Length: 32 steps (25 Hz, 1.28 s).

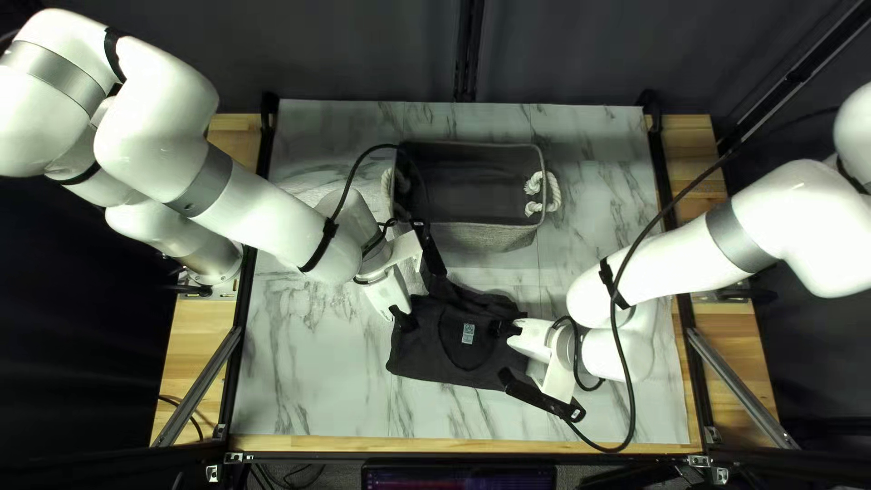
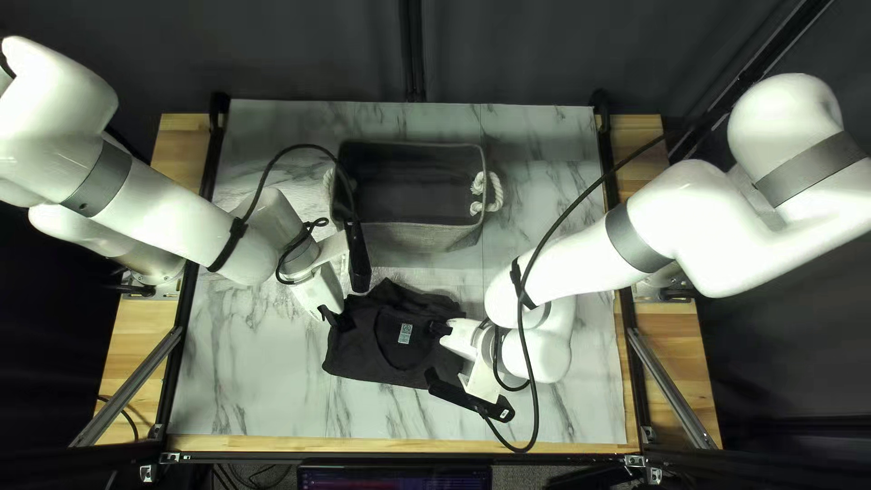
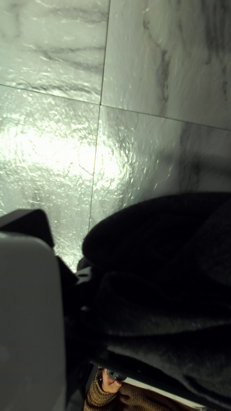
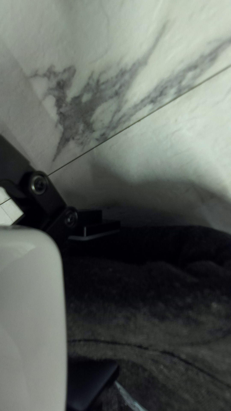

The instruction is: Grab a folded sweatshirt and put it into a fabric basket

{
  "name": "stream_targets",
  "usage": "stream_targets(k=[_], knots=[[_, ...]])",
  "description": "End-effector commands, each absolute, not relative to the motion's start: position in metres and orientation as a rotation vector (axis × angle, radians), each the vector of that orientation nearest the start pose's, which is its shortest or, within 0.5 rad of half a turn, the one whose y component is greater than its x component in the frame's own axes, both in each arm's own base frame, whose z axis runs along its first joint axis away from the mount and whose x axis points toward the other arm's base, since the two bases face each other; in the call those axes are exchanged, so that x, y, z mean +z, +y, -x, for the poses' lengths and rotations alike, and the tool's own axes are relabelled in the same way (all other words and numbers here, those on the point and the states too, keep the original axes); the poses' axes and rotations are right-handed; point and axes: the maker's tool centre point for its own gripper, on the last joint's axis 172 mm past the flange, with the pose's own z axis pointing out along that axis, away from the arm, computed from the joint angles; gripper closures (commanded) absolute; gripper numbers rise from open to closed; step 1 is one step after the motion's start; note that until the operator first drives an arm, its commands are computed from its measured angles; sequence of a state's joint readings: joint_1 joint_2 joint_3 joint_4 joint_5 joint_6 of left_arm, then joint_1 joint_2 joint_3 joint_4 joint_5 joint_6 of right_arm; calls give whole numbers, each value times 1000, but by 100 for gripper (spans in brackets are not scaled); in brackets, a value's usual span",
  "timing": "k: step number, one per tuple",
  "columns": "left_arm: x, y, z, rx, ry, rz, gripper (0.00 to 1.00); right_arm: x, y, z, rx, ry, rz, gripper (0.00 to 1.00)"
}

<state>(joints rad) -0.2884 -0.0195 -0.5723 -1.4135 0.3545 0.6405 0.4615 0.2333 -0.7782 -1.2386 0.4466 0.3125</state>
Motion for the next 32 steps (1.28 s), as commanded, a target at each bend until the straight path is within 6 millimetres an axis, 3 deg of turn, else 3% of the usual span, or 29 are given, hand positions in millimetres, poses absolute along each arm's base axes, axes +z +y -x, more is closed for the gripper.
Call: stream_targets(k=[1,7,10,11,22,29,32], knots=[[79,-151,-432,378,478,-2511,100,33,176,-458,-523,-2126,2883,0],[79,-151,-432,380,477,-2510,100,25,177,-456,-502,-2122,2874,0],[79,-151,-431,380,476,-2510,100,22,178,-459,-488,-2121,2869,66],[78,-151,-431,380,477,-2509,100,23,178,-460,-483,-2121,2870,100],[81,-151,-430,381,478,-2509,100,45,177,-459,-514,-2137,2907,100],[106,-153,-425,405,466,-2513,100,74,183,-462,-502,-2186,2931,100],[127,-153,-422,422,448,-2516,100,93,183,-461,-482,-2202,2954,100]])
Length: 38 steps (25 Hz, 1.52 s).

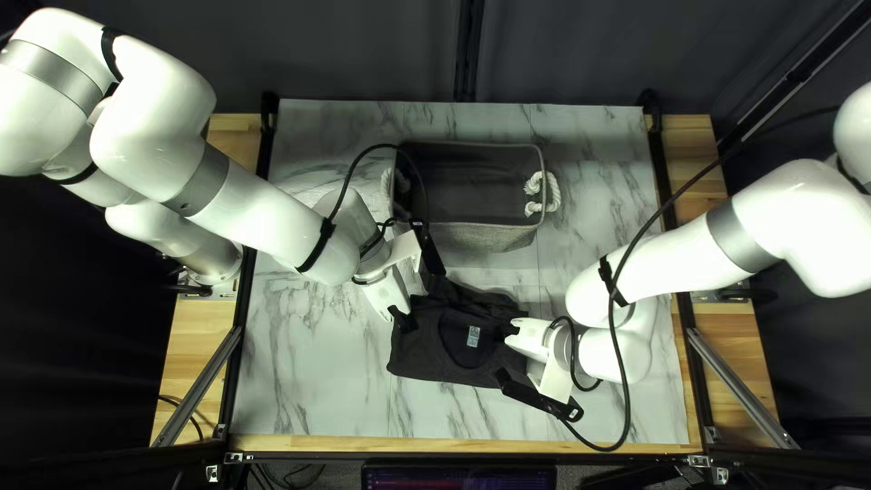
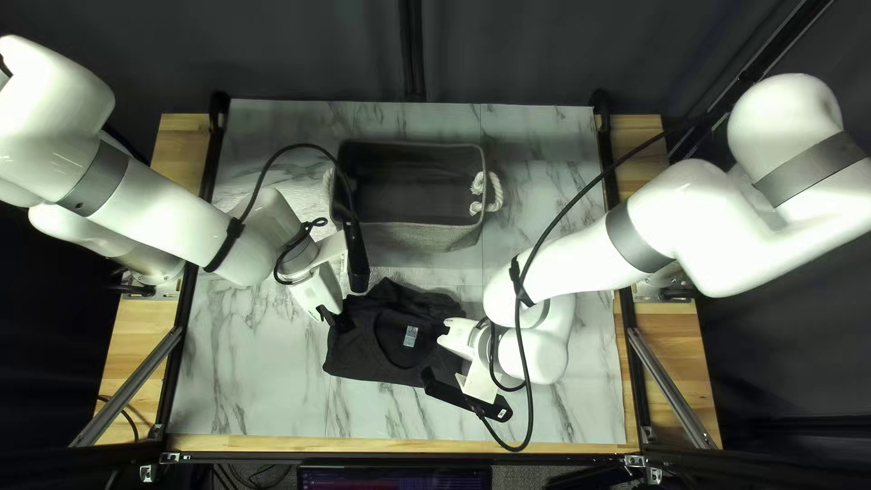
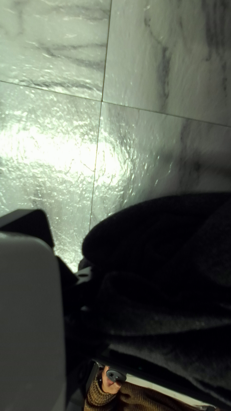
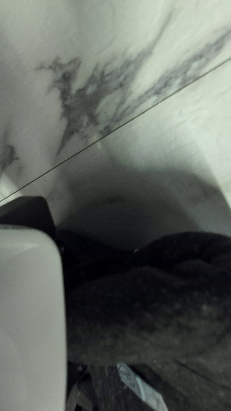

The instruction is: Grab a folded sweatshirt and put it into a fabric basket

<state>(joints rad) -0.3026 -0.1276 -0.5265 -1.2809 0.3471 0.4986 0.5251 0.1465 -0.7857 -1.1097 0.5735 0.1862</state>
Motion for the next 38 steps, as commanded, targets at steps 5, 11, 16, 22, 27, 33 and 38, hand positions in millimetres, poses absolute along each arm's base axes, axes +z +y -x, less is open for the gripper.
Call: stream_targets(k=[5,11,16,22,27,33,38], knots=[[166,-143,-422,446,413,-2521,100,126,176,-457,313,1515,-2008,100],[206,-100,-418,458,407,-2533,100,171,135,-458,292,1502,-1984,100],[235,-52,-418,455,416,-2544,100,203,85,-448,274,1480,-1981,100],[260,9,-435,451,417,-2558,100,239,11,-439,223,1448,-1991,100],[271,64,-446,448,426,-2560,100,250,-56,-435,185,1418,-2016,100],[267,114,-445,451,440,-2540,100,229,-115,-441,188,1386,-2065,100],[252,136,-442,444,454,-2528,100,207,-142,-442,214,1353,-2093,100]])
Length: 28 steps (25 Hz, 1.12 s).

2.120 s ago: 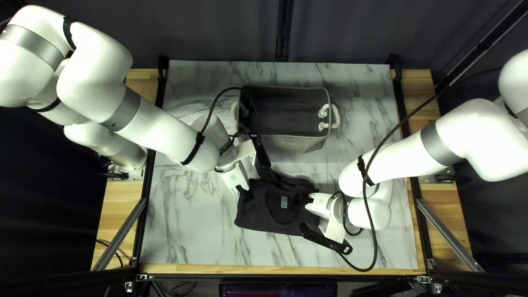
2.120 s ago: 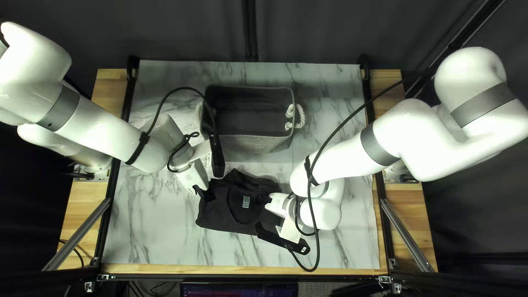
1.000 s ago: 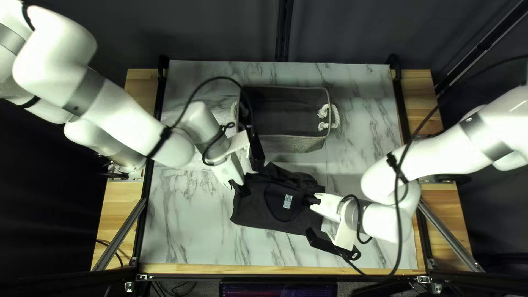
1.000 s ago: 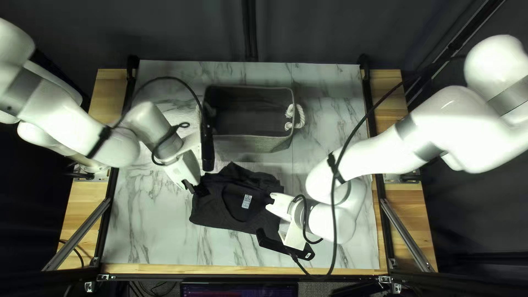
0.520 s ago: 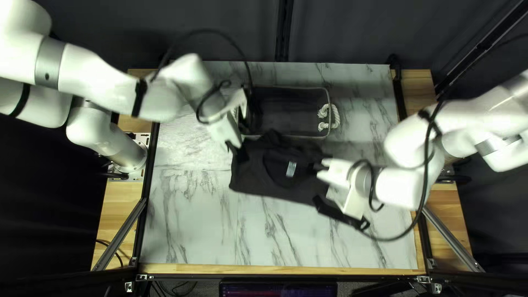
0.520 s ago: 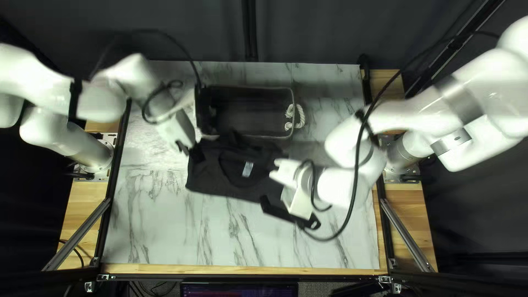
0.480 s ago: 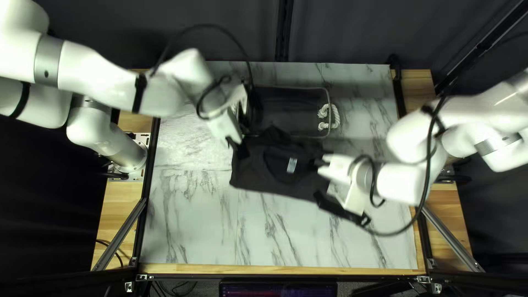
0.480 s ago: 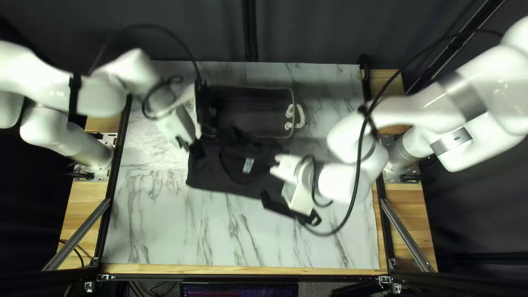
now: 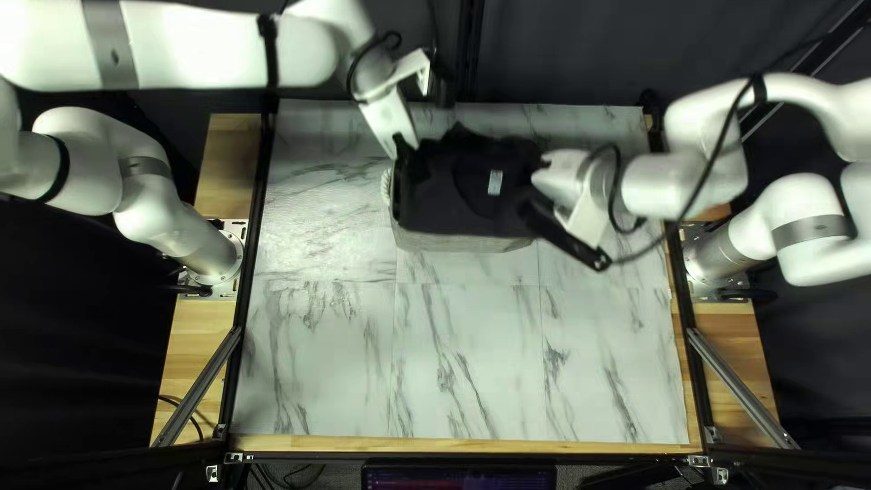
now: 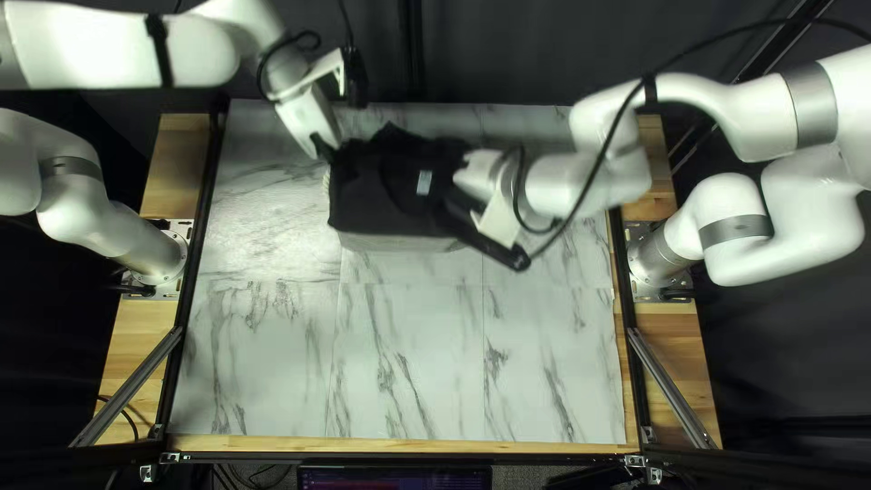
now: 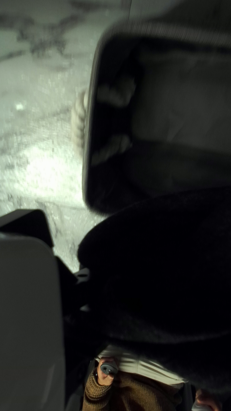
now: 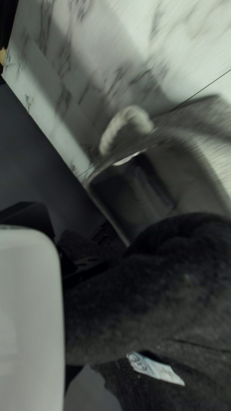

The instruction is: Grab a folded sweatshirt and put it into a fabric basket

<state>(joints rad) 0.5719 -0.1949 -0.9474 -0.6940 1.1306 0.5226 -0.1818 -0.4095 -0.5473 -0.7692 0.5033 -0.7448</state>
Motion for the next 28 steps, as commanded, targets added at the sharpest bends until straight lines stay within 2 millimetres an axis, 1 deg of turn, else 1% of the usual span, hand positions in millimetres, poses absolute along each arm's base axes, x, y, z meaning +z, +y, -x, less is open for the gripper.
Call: stream_targets(k=[1,4,6,12,16,17,18,19,20,23,28], knots=[[249,139,-442,442,458,-2525,100,204,-146,-442,218,1348,-2097,100],[238,142,-441,441,467,-2517,100,195,-153,-443,226,1339,-2108,100],[224,146,-440,439,479,-2512,100,186,-156,-443,225,1334,-2120,100],[195,154,-444,434,507,-2501,100,166,-159,-438,224,1322,-2143,100],[182,156,-448,428,519,-2498,100,152,-157,-436,213,1318,-2161,100],[177,155,-449,424,524,-2501,95,150,-157,-435,212,1317,-2162,100],[174,154,-450,422,531,-2503,75,147,-156,-434,212,1315,-2167,100],[171,154,-451,423,535,-2502,21,144,-155,-434,210,1315,-2170,50],[166,152,-452,423,544,-2501,0,137,-154,-435,204,1314,-2180,0],[162,151,-451,427,557,-2498,0,128,-150,-436,197,1315,-2200,0],[163,147,-446,429,569,-2489,0,129,-144,-439,184,1321,-2216,0]])
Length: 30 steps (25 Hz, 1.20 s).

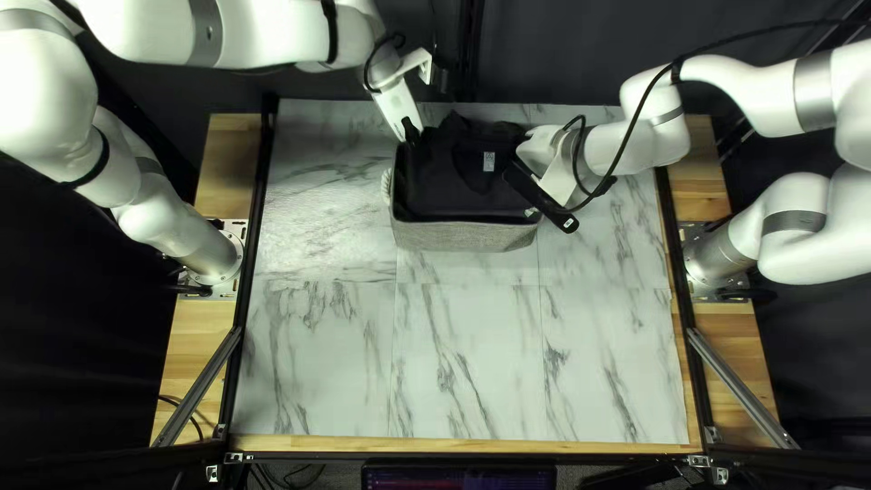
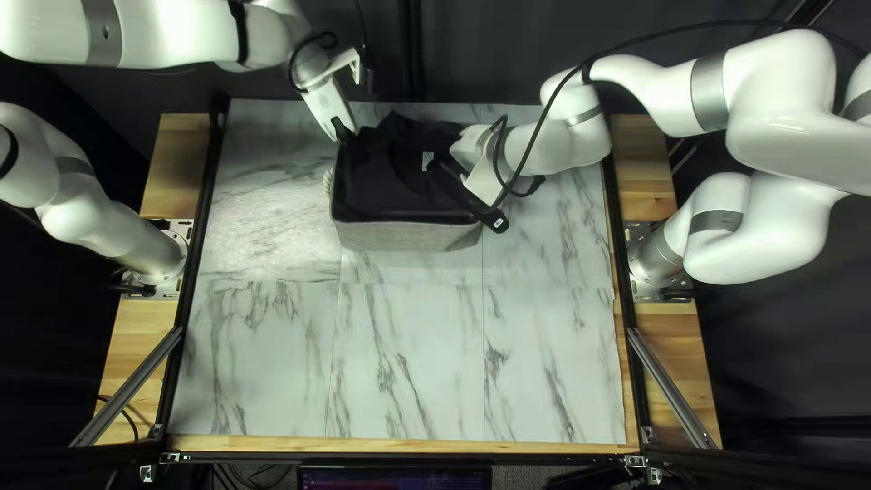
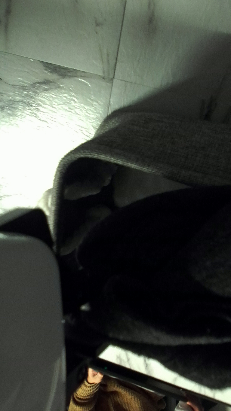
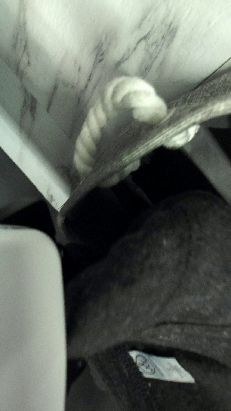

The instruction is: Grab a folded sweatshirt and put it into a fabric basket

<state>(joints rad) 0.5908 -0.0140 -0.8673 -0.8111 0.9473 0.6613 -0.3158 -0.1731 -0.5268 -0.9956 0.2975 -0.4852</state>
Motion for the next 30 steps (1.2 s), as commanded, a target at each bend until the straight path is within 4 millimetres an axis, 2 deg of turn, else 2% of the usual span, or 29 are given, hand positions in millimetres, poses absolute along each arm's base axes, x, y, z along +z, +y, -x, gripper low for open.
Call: stream_targets(k=[1,6,9,12,14,18,23,26,30], knots=[[164,147,-445,430,570,-2487,0,129,-144,-438,183,1320,-2217,0],[170,144,-441,442,572,-2484,0,136,-145,-426,157,1285,-2231,0],[180,138,-436,463,555,-2487,0,162,-150,-406,156,1238,-2222,0],[194,127,-434,482,529,-2496,0,185,-147,-397,163,1223,-2198,0],[198,126,-436,485,517,-2506,0,189,-146,-396,155,1221,-2191,0],[204,138,-444,469,485,-2534,0,191,-145,-399,157,1216,-2180,0],[219,139,-451,447,412,-2565,0,209,-138,-404,209,1221,-2165,0],[217,135,-447,449,402,-2574,0,216,-134,-399,210,1227,-2157,0],[197,128,-443,457,466,-2602,0,217,-124,-395,186,1259,-2154,0]])
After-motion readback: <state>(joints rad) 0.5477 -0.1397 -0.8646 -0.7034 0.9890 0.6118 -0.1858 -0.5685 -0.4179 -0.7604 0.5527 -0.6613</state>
